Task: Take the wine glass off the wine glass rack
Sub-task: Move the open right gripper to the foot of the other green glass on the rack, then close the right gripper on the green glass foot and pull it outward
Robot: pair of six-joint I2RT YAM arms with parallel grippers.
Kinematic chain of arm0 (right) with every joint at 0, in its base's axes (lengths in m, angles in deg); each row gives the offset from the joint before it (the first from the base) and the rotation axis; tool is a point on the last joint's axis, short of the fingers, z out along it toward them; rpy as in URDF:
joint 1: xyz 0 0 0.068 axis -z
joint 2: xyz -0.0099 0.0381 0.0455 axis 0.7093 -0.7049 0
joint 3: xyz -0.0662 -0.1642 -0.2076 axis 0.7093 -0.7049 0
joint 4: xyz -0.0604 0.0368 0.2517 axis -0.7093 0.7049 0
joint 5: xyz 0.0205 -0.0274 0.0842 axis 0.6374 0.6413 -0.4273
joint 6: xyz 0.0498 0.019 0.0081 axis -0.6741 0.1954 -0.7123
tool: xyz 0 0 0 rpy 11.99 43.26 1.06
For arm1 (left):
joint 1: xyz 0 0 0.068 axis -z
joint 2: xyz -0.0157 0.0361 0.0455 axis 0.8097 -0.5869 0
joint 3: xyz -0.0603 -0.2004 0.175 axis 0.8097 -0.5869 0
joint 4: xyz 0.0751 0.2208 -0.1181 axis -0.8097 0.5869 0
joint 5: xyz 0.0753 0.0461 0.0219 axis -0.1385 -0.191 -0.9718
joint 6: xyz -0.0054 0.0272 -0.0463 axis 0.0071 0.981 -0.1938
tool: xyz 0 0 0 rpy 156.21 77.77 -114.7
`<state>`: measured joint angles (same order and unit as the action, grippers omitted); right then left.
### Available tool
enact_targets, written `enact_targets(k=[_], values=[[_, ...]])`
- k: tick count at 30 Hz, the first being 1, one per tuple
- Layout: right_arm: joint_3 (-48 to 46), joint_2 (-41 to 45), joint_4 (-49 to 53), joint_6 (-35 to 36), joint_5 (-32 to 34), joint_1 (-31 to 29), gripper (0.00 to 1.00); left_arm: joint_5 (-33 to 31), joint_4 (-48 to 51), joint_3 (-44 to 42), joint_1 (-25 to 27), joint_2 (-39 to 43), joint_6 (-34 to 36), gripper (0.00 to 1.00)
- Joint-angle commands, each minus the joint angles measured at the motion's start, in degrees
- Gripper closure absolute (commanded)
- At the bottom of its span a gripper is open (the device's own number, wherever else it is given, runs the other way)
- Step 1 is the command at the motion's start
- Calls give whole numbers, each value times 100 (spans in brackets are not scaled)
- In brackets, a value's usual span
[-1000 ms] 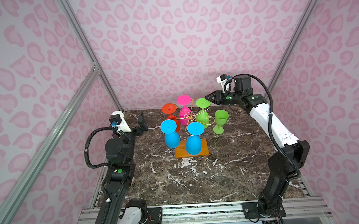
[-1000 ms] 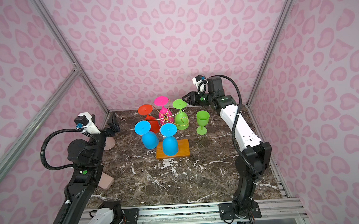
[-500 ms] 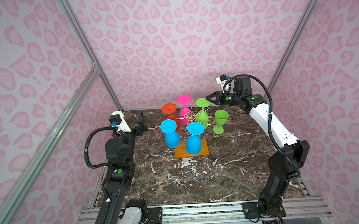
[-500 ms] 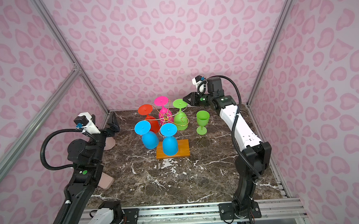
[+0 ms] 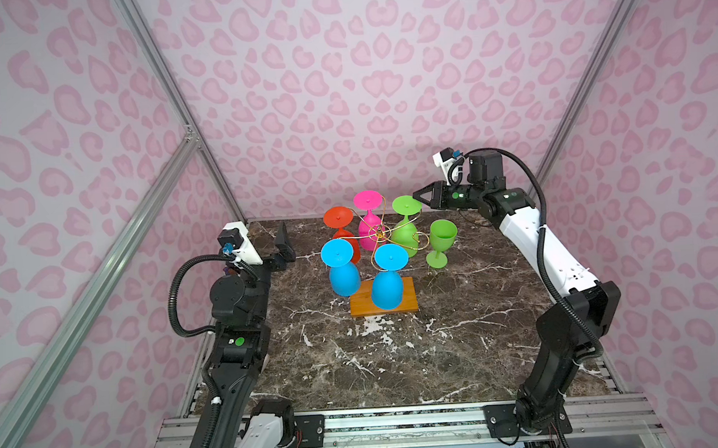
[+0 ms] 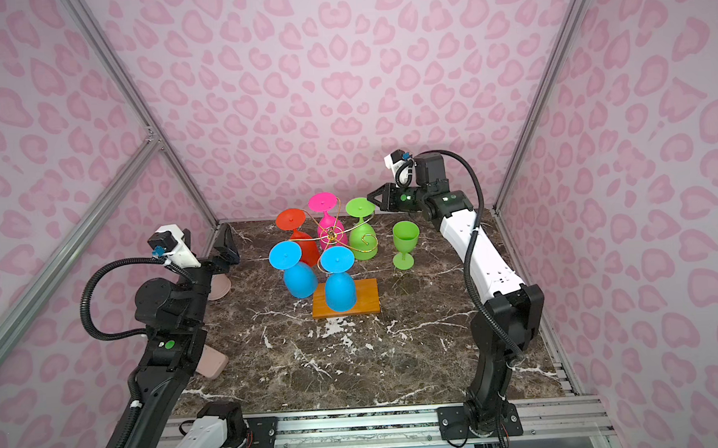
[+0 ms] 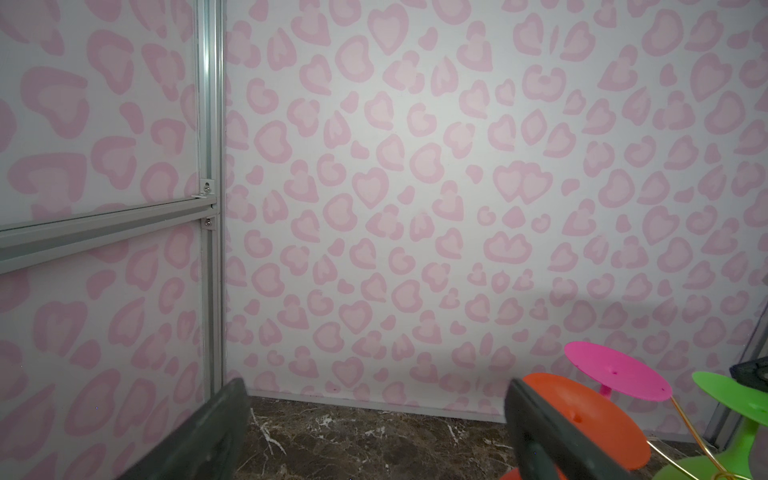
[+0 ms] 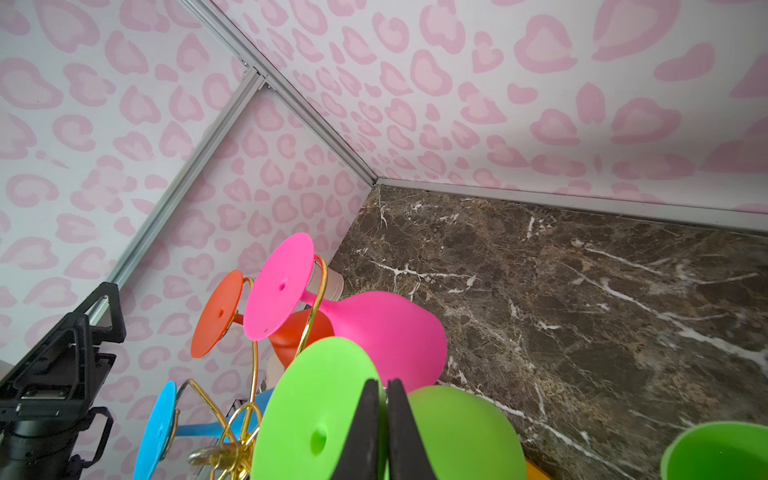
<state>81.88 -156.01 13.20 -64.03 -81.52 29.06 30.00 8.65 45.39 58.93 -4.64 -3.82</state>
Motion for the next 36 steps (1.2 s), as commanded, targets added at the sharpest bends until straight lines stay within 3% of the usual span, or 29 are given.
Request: enact_targets(k=[1, 6, 16, 24, 36], values=[[-6, 51, -21, 15, -35, -11, 73, 18, -93, 3, -17, 14, -24, 3], [-83, 150, 38, 49, 0, -8, 58, 13, -93, 3, -13, 18, -33, 3], [-316, 214, 77, 91, 24, -32, 58, 22, -93, 4, -12, 25, -40, 3], [-299, 196, 86, 94, 18, -49, 73, 18, -93, 8, -27, 34, -39, 3], [-240, 196, 78, 45, 53, -47, 84, 18, -84, 12, -24, 36, -32, 3]])
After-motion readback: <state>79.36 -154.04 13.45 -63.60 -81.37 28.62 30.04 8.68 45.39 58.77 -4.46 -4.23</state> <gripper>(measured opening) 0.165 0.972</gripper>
